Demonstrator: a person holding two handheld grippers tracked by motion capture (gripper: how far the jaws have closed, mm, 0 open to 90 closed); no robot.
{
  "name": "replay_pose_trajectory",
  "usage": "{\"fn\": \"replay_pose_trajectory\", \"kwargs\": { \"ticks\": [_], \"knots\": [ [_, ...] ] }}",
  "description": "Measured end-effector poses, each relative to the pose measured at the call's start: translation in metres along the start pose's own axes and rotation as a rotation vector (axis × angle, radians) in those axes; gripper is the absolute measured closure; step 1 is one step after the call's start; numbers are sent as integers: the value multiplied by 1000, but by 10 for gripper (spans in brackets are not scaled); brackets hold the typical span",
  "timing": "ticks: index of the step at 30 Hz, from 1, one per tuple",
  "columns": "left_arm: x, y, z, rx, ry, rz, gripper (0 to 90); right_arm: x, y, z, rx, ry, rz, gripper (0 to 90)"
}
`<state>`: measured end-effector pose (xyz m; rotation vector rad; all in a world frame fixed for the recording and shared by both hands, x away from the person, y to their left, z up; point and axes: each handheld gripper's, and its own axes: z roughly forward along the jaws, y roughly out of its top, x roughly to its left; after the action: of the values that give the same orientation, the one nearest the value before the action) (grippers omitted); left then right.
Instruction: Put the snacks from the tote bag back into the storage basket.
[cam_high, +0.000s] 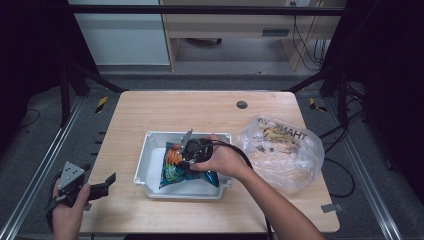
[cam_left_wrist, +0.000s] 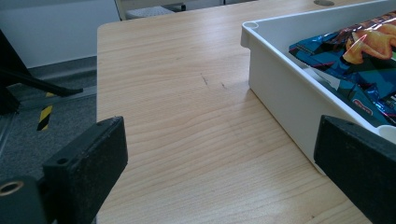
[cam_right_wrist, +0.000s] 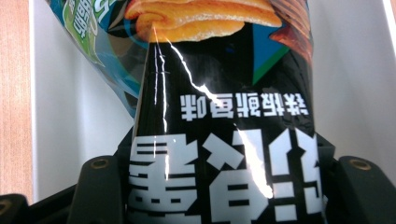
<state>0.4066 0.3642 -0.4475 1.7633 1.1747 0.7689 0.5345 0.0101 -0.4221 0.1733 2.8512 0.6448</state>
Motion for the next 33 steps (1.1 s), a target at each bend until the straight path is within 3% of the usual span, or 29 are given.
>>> {"fn": "replay_pose_trajectory", "kwargs": {
  "ticks": [16, 33],
  "knots": [
    [1, -1, 0, 2, -2, -7, 25, 1, -1, -1, 4, -7, 22, 313],
    [3, -1, -1, 1, 1, -13, 26, 2, -2, -14, -7, -24, 55, 123]
  ]
}}
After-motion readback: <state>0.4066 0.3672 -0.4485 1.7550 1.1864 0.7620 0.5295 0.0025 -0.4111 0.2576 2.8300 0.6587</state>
